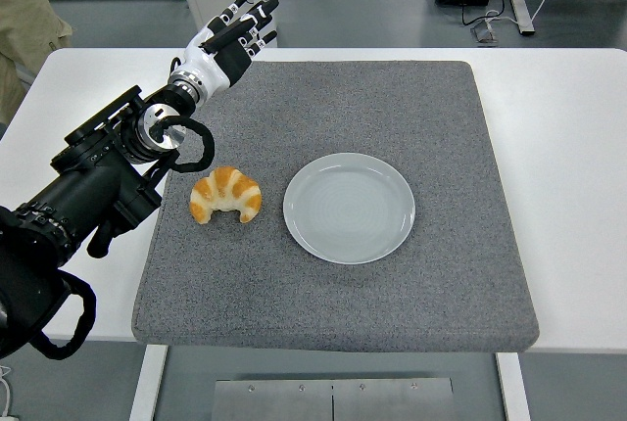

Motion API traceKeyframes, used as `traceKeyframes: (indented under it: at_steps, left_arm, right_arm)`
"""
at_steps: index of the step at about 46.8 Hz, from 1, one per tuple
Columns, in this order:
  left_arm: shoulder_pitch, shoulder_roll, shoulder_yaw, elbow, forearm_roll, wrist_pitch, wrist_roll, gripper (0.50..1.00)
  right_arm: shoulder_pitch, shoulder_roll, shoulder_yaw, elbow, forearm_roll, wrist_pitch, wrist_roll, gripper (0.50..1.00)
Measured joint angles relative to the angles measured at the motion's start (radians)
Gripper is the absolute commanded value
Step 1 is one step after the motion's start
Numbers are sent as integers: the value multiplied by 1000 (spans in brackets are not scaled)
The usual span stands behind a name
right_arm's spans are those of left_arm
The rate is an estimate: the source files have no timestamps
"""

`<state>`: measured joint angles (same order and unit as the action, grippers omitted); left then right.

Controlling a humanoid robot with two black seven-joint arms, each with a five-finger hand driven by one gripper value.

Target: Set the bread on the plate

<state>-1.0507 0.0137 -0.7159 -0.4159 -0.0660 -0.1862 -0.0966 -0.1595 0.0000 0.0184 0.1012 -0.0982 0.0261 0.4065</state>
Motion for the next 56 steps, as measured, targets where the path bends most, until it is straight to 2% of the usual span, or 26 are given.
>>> traceKeyframes:
  at_steps: [37, 41, 45, 51, 56]
  left_arm:
    - [-17, 18, -16, -24, 14, 14, 10, 977]
    - [-10, 50, 9, -73, 27, 15, 5, 977]
    - [-3, 109, 47, -166, 45, 22, 4, 977]
    - [-1, 196, 128, -313, 75, 69, 5, 977]
    - [-2, 264, 182, -413, 160, 102, 4, 977]
  right_arm:
    - [0, 0, 0, 0, 0, 0, 0, 1000]
    - [0, 0, 0, 0, 0, 0, 0, 1000]
    - [0, 0, 0, 0, 0, 0, 0, 1000]
    - [0, 0, 0, 0, 0, 0, 0, 1000]
    - [0, 0, 0, 0, 0, 0, 0, 1000]
